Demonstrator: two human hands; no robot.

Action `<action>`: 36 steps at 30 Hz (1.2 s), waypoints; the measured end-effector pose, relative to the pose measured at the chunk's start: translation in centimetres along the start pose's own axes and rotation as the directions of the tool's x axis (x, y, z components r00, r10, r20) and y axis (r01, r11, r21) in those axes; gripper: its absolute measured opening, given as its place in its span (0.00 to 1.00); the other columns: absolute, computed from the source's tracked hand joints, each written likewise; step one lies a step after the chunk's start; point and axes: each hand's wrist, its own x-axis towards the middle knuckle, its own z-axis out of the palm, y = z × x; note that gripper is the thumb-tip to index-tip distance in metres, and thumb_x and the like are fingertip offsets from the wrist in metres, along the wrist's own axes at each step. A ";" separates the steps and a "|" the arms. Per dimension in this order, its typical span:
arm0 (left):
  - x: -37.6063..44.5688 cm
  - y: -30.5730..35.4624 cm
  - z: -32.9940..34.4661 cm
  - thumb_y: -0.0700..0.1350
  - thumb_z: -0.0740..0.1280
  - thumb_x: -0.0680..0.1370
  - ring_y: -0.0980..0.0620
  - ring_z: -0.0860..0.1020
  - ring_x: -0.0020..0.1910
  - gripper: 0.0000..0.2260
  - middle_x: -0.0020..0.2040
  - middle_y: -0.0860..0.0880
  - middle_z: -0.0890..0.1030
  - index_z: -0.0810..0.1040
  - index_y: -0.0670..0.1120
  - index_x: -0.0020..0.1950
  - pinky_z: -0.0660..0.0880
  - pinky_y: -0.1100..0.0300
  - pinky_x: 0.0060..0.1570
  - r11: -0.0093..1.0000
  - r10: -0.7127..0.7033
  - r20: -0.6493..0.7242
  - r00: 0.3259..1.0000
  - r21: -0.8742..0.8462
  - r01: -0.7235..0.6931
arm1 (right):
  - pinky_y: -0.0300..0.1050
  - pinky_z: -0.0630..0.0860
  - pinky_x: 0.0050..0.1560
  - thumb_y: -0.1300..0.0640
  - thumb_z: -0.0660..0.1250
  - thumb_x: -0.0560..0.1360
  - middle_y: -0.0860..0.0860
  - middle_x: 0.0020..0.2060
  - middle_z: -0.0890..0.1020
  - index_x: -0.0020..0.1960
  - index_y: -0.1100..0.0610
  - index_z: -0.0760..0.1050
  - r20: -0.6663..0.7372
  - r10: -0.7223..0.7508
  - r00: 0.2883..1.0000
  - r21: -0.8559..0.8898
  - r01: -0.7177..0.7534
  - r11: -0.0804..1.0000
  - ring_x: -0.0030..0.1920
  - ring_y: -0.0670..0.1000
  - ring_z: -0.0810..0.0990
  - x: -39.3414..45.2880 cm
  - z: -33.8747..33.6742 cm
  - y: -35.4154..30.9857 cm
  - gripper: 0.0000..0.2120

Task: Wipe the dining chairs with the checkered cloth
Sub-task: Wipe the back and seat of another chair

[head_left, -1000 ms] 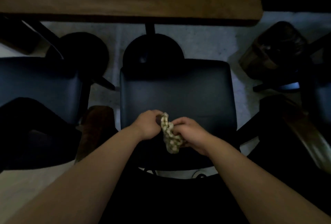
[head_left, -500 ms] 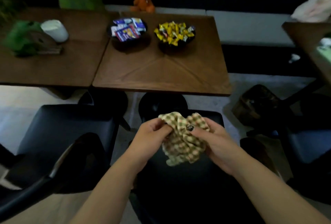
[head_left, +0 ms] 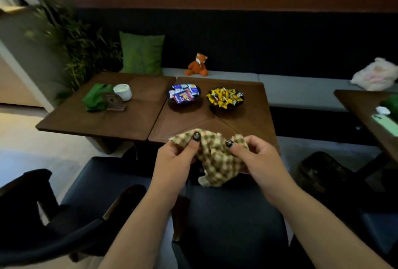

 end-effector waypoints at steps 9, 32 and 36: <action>-5.1 3.9 3.5 0.54 0.75 0.61 0.50 0.83 0.50 0.20 0.50 0.46 0.85 0.84 0.47 0.49 0.77 0.48 0.57 0.981 0.051 -0.153 0.987 -0.176 -0.078 | 0.46 0.78 0.39 0.60 0.65 0.77 0.53 0.37 0.84 0.39 0.61 0.77 -0.056 0.196 0.979 0.226 -0.179 0.958 0.43 0.53 0.82 -6.2 -7.6 0.3 0.09; -10.7 9.7 -5.4 0.29 0.73 0.70 0.47 0.83 0.50 0.11 0.52 0.45 0.83 0.73 0.39 0.44 0.80 0.51 0.50 0.916 0.083 0.472 0.878 0.312 -0.254 | 0.45 0.77 0.56 0.65 0.68 0.70 0.46 0.54 0.82 0.61 0.48 0.76 0.576 -0.109 0.810 -0.175 0.252 0.952 0.57 0.47 0.80 -11.5 2.0 -4.3 0.23; -10.2 10.8 -13.1 0.28 0.74 0.69 0.48 0.84 0.44 0.12 0.45 0.47 0.84 0.75 0.39 0.45 0.81 0.56 0.43 0.869 0.116 0.407 0.906 0.399 -0.291 | 0.41 0.76 0.43 0.62 0.72 0.66 0.44 0.38 0.79 0.40 0.47 0.81 0.445 -0.257 0.858 -0.331 0.424 0.843 0.41 0.44 0.79 -12.2 9.5 -4.5 0.10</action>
